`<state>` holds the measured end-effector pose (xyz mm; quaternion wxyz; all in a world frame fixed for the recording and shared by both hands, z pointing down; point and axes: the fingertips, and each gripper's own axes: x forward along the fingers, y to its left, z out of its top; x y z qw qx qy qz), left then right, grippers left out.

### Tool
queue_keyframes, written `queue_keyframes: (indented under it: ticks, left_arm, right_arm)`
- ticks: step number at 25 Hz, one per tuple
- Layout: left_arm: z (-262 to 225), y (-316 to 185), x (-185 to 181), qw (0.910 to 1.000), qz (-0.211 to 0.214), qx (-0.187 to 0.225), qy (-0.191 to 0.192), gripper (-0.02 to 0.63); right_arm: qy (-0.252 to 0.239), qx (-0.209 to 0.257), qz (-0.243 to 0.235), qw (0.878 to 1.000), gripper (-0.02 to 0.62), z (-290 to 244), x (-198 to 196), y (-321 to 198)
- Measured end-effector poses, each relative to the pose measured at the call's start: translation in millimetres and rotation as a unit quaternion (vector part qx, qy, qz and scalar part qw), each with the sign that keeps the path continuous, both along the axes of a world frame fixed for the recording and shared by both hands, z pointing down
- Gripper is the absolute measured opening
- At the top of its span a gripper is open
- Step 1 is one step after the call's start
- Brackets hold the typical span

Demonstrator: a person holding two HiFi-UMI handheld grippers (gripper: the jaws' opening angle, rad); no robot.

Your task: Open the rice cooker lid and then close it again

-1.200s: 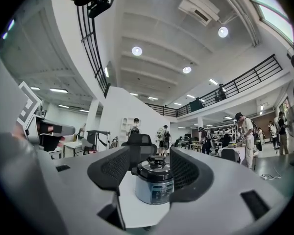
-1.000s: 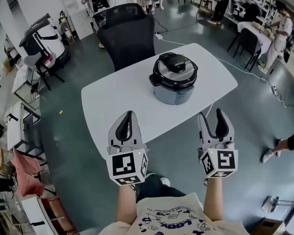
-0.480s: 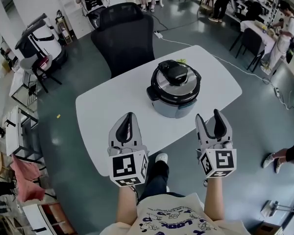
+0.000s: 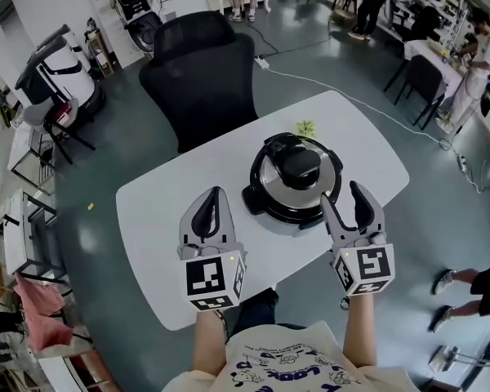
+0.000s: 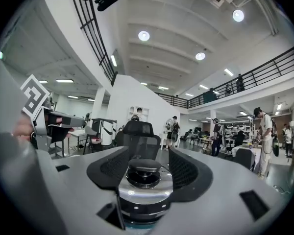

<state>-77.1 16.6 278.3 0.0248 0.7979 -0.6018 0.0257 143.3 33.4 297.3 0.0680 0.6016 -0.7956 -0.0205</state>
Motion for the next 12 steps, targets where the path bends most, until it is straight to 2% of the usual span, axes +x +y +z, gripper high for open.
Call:
queue_keyframes:
  ticks: [6,12]
  left_arm:
    - [9,-60,-3,1.0000,0.003,-0.006,-0.004,0.014]
    - [23,-99,-5,0.9998,0.004,-0.021,-0.006,0.014]
  right_arm:
    - [0.050,-0.036,-0.073,0.995,0.268,16,-13,-57]
    - [0.127,-0.075,-0.155,0.977,0.282,36,-18,-96]
